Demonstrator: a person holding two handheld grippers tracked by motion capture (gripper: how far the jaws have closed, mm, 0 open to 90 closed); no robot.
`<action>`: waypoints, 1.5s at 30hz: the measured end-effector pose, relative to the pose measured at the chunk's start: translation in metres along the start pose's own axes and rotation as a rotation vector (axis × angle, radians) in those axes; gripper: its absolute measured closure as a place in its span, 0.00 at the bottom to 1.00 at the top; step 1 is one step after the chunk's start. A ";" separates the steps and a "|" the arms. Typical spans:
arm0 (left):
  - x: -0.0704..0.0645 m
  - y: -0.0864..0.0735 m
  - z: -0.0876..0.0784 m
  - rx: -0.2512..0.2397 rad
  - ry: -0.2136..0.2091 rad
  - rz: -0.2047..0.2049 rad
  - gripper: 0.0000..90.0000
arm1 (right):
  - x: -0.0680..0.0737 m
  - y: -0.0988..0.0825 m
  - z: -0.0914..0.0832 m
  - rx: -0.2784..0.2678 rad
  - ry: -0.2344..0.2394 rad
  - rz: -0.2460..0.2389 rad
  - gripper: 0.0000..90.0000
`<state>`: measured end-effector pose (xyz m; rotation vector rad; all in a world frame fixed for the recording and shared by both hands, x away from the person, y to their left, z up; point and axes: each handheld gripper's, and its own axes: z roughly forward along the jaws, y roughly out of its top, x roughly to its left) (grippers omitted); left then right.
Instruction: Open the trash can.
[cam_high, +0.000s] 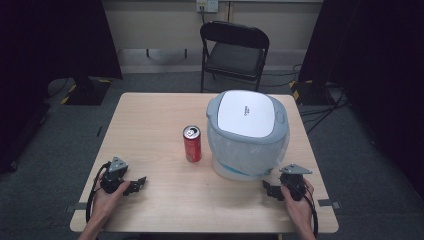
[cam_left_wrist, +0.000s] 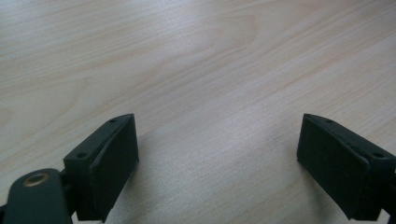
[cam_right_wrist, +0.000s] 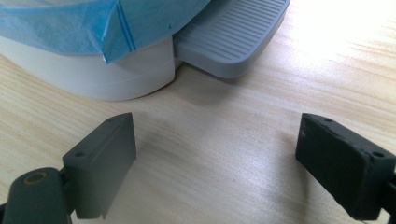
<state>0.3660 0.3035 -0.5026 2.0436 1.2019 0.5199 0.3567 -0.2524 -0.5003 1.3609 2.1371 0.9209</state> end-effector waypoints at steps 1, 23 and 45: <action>0.000 0.000 0.000 0.005 0.002 0.002 0.13 | 0.000 0.000 0.000 0.000 0.000 0.000 0.12; -0.039 0.038 0.002 -0.056 -0.208 0.079 0.20 | 0.000 0.000 0.000 -0.001 -0.001 0.000 0.12; -0.073 0.110 0.050 -0.173 -0.321 0.119 0.18 | 0.000 0.000 0.000 -0.001 -0.001 0.000 0.12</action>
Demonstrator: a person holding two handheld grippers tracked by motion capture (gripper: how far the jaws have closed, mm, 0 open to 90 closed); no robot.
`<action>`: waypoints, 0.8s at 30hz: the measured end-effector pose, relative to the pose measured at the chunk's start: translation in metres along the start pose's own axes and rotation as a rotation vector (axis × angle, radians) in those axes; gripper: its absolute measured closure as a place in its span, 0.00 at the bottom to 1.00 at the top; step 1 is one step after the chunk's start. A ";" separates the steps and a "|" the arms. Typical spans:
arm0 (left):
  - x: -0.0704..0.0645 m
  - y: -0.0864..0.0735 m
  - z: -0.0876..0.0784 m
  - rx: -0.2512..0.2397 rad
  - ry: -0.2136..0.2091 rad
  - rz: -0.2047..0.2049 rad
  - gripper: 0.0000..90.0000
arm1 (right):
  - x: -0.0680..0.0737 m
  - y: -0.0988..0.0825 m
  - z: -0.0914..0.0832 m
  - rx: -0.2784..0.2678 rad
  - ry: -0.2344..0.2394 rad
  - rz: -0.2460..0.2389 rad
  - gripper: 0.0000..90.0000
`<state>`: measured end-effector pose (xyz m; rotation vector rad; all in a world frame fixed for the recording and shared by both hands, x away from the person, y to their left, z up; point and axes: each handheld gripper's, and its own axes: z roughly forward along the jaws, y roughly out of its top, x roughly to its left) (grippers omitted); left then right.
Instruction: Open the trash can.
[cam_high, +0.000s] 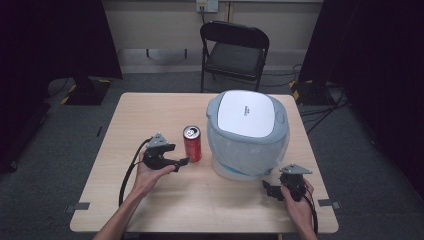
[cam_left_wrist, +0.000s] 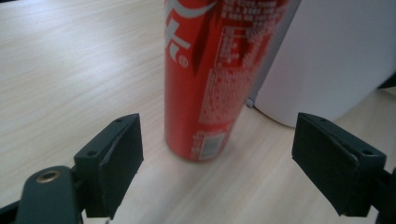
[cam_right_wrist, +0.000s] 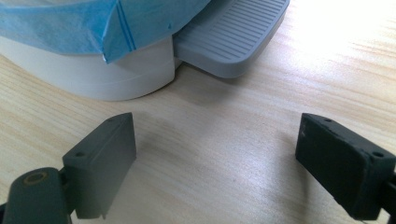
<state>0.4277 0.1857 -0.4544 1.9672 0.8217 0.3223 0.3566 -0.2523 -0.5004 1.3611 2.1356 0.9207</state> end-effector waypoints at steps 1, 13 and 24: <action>0.000 0.002 0.004 -0.011 -0.005 -0.010 0.18 | 0.000 0.000 0.000 0.000 0.000 0.000 0.12; 0.001 0.010 0.038 0.026 0.039 0.024 0.19 | 0.000 0.000 0.000 0.000 0.000 0.000 0.12; 0.005 0.006 0.044 0.028 0.054 0.049 0.37 | 0.000 0.000 0.000 0.000 0.000 0.000 0.12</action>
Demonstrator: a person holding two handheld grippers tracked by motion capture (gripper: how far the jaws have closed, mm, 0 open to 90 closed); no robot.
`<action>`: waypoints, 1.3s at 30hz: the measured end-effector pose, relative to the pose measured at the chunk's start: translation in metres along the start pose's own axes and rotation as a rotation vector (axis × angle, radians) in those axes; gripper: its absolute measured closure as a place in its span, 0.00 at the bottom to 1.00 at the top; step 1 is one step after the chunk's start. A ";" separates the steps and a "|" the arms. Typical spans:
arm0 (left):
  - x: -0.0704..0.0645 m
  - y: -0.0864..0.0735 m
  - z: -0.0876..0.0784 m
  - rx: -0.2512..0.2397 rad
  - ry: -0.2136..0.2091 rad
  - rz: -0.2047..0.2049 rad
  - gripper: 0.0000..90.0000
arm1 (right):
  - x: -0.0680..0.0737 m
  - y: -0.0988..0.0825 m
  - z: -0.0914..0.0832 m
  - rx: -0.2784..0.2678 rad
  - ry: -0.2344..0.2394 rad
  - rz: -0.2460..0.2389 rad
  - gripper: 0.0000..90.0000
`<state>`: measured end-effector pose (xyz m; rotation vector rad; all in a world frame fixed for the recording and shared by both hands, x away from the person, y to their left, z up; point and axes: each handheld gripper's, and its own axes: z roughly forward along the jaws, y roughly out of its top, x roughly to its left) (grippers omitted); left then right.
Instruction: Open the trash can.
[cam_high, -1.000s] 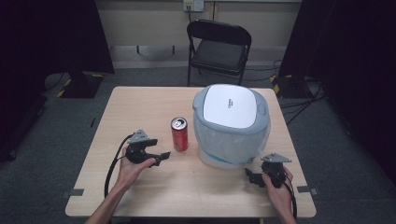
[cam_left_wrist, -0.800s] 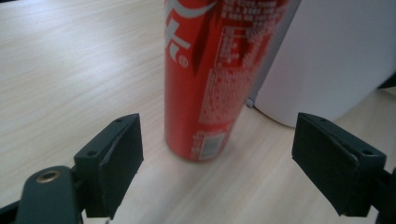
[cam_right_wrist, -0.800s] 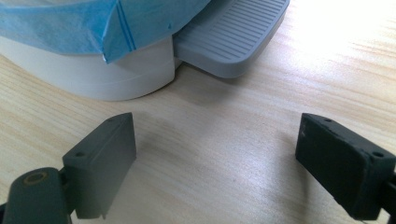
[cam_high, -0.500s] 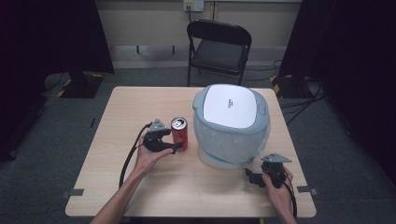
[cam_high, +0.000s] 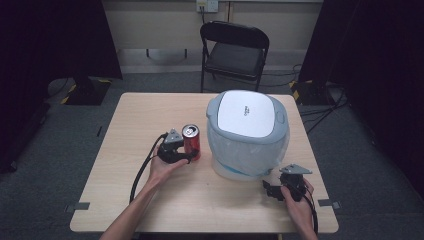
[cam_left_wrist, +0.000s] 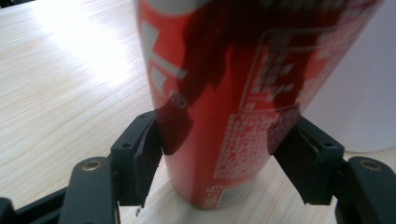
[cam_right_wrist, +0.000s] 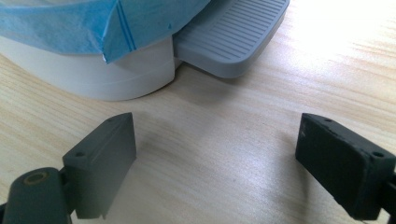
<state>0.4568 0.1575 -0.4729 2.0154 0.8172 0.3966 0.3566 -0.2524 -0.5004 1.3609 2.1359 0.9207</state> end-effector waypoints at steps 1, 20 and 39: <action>0.001 0.001 -0.005 0.005 0.014 0.014 0.38 | 0.000 0.000 0.000 0.000 0.000 0.000 0.12; 0.076 -0.062 -0.104 0.009 0.237 -0.155 0.38 | 0.000 0.000 0.000 0.000 -0.003 -0.003 0.12; 0.065 -0.073 -0.123 0.006 0.264 -0.192 0.27 | 0.000 0.001 0.000 0.001 -0.001 0.001 0.12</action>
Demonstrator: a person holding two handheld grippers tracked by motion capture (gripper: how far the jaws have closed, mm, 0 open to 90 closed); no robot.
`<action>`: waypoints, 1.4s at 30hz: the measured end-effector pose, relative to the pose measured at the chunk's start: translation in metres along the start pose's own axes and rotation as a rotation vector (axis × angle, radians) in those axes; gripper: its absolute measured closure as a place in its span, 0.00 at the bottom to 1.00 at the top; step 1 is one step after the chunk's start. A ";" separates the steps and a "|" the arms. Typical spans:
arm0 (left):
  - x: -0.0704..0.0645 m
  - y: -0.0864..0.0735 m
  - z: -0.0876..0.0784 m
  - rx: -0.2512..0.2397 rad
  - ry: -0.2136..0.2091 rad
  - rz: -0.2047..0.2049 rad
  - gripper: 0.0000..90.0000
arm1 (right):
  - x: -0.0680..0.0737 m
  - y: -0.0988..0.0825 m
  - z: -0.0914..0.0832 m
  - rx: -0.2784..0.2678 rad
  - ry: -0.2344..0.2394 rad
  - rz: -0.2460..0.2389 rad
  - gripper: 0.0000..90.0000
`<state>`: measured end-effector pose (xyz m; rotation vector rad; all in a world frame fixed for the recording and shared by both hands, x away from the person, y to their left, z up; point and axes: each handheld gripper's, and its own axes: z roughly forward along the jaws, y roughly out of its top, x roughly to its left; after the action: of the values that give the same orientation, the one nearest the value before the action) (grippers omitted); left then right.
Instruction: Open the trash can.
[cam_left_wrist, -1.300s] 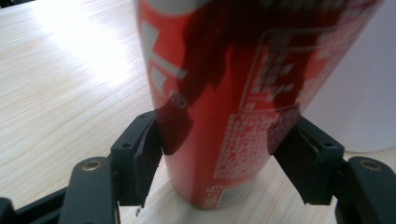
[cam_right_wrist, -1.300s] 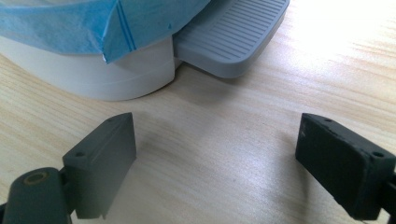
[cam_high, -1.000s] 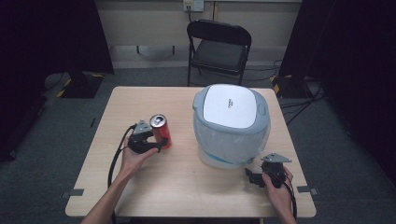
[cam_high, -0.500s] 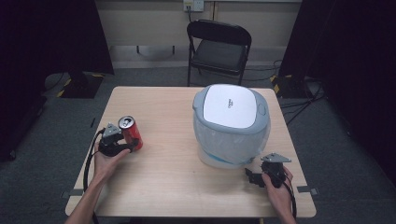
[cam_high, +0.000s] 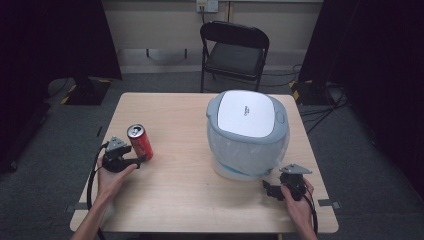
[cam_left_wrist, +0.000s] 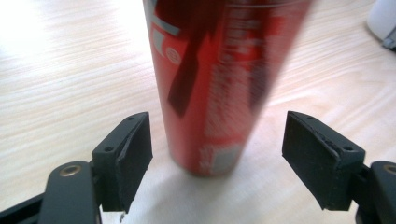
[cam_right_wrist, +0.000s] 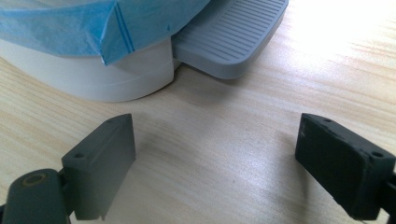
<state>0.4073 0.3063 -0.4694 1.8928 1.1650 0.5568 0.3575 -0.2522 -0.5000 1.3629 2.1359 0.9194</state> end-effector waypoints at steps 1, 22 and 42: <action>-0.002 -0.003 -0.006 -0.008 -0.004 -0.009 0.28 | 0.000 0.000 0.000 0.004 0.000 0.000 0.14; -0.116 0.029 0.045 0.036 -0.223 0.163 0.38 | -0.010 0.032 -0.011 -0.108 -0.028 -0.070 0.69; -0.119 0.041 0.057 0.035 -0.231 0.112 0.35 | 0.037 0.036 0.001 -0.136 0.151 -0.155 0.82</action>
<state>0.4128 0.1685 -0.4621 2.0019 0.9299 0.3680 0.3653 -0.2081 -0.4745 1.0769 2.2082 1.1127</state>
